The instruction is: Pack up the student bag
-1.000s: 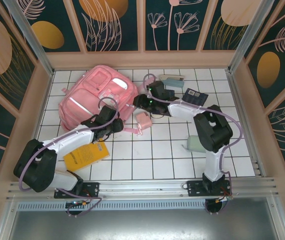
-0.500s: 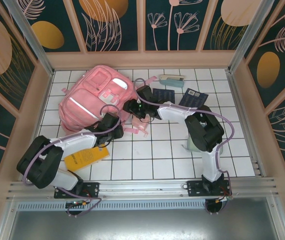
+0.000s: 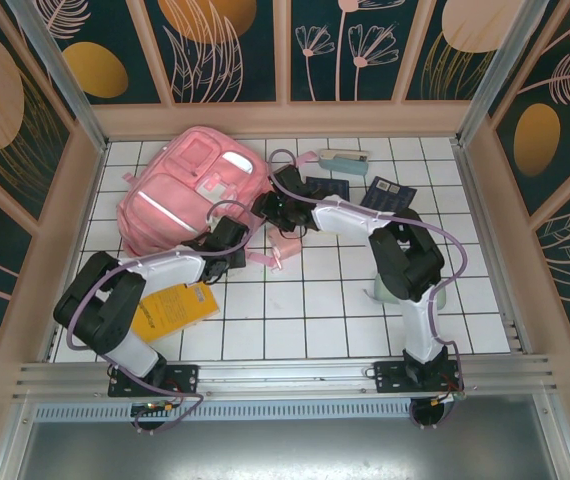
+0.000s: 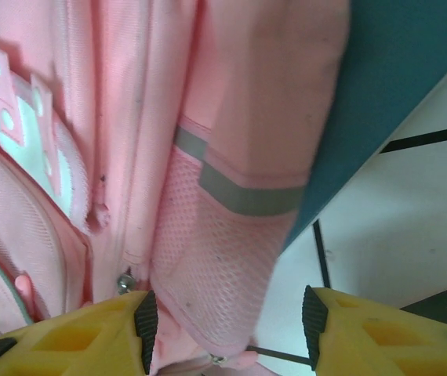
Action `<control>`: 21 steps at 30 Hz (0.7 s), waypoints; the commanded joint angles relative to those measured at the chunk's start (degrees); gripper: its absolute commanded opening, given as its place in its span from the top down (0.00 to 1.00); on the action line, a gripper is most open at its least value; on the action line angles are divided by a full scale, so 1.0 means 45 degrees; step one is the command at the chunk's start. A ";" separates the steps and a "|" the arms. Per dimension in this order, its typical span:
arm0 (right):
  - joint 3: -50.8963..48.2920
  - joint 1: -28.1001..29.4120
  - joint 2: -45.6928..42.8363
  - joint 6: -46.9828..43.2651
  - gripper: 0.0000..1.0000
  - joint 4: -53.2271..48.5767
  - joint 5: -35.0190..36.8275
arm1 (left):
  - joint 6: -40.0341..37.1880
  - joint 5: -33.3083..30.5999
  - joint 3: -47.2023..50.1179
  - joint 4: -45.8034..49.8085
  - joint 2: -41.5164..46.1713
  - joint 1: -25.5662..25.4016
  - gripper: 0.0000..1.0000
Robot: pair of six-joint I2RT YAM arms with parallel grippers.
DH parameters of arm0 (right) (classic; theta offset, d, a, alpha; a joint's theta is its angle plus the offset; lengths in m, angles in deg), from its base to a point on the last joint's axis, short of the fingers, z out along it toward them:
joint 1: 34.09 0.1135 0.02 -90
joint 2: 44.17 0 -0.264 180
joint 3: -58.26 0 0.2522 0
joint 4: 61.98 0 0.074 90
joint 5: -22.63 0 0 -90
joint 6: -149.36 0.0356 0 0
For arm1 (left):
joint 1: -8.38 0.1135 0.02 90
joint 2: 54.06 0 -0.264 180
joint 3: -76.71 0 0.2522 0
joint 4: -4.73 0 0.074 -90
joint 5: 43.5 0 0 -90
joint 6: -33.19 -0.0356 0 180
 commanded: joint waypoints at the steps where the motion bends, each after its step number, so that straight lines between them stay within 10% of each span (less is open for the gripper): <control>1: -0.0337 -0.0200 -0.0222 -0.0697 0.43 -0.1651 0.0600 | -0.0621 -0.0416 -0.0501 -0.0322 0.0025 0.0216 0.61; 21: 0.2303 -0.0008 0.2133 0.0007 0.44 -0.1758 -0.1232 | -0.1108 0.1779 -0.0040 -0.1432 0.0791 0.0874 0.68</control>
